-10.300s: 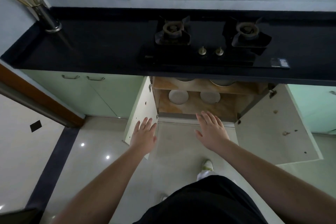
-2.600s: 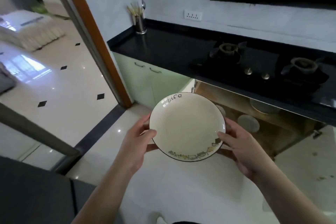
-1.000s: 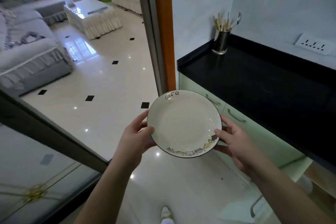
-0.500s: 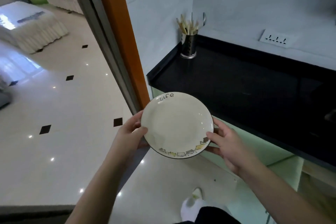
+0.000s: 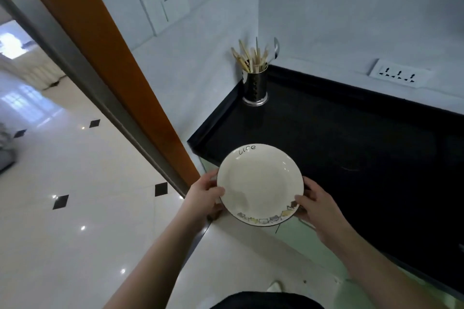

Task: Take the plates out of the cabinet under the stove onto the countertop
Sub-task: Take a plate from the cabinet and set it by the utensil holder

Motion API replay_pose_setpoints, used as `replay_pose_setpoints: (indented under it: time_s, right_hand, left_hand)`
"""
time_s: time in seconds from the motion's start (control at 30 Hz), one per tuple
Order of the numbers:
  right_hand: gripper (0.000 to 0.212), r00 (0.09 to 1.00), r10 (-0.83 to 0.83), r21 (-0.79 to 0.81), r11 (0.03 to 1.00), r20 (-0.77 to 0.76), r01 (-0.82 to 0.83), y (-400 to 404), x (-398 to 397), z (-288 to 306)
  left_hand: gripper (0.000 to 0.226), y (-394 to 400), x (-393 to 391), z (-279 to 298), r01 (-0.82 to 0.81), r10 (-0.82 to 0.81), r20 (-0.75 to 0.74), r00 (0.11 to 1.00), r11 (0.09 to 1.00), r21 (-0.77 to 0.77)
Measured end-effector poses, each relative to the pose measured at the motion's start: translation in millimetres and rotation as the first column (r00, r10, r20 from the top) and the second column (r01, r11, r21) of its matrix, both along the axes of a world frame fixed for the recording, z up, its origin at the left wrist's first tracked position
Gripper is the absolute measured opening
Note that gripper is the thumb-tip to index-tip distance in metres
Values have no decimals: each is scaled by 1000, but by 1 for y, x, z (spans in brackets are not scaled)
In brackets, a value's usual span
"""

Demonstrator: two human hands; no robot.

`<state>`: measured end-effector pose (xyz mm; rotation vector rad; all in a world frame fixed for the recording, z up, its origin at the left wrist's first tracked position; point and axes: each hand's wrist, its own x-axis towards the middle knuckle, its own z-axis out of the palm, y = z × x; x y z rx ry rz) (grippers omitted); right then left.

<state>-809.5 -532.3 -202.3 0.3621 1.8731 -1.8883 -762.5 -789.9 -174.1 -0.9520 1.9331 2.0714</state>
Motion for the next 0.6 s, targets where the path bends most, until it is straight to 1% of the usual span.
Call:
replay_pose_setpoints:
  time_s: [0.2, 0.3, 0.33, 0.43, 0.6]
  right_hand:
    - [54, 998, -32, 51, 998, 54, 29, -10, -42, -28]
    - [53, 993, -72, 63, 996, 95, 66, -17, -56, -43]
    - [53, 990, -86, 69, 994, 110, 79, -19, -62, -48]
    - [55, 984, -133, 105, 987, 118, 121, -29, -83, -58]
    - [58, 977, -193, 177, 968, 86, 176, -50, -126, -63]
  left_hand:
    - [49, -8, -47, -26, 39, -35, 74, 997, 998, -56]
    - [44, -18, -77, -39, 104, -100, 76, 992, 993, -54]
    - [43, -21, -87, -43, 126, -124, 71, 990, 991, -37]
    - [42, -32, -117, -57, 123, -127, 83, 988, 991, 43]
    - [47, -54, -175, -75, 169, -175, 123, 977, 984, 61]
